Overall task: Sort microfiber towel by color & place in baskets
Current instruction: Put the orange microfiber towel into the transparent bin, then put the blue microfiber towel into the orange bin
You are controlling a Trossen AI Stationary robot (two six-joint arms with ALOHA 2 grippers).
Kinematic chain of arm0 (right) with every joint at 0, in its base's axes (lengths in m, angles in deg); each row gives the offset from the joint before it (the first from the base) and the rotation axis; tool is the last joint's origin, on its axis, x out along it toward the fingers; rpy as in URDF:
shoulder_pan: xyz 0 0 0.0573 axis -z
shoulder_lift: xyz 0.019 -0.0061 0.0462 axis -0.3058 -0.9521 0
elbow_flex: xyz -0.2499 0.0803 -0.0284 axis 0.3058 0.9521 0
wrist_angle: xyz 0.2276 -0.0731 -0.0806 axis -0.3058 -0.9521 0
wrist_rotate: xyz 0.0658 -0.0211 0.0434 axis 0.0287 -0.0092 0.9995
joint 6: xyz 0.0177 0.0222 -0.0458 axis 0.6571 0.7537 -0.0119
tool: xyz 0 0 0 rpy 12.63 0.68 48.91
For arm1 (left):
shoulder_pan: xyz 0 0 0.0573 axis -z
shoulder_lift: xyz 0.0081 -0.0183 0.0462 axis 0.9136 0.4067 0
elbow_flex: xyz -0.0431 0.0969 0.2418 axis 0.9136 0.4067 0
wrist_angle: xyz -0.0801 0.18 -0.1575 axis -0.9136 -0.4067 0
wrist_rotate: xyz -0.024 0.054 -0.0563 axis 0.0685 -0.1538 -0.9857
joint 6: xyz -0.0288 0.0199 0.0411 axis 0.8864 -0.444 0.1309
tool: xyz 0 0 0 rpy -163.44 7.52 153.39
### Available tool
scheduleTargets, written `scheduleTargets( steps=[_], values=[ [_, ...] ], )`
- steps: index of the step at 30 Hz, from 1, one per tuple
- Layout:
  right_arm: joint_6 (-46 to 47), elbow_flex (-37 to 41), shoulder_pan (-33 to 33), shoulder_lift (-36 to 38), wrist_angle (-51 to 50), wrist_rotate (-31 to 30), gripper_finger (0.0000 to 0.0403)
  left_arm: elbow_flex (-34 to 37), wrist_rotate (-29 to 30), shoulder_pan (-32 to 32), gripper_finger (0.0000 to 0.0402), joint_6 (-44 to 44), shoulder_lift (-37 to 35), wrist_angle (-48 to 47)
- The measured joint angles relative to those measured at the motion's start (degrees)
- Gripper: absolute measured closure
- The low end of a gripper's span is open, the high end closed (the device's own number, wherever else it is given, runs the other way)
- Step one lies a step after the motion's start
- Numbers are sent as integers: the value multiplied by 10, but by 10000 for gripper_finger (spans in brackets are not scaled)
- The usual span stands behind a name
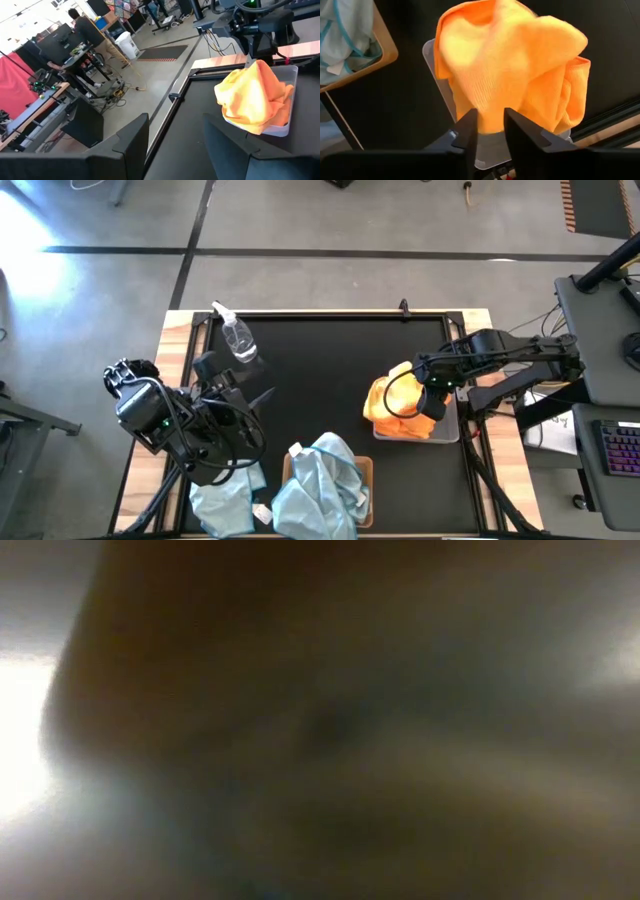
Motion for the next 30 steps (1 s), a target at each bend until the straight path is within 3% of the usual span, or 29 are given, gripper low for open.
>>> scheduleTargets(
  steps=[5,15,20,30],
  values=[
    [-9,1,0,0,0,-1,289,0,0,0,232,0,0,0],
    [-11,1,0,0,50,-6,305,0,0,-1,232,0,0,0],
    [-54,1,0,0,167,-7,317,0,0,0,232,0,0,0],
    [-210,1,0,0,494,-8,339,0,0,0,232,9,0,0]
  ],
)
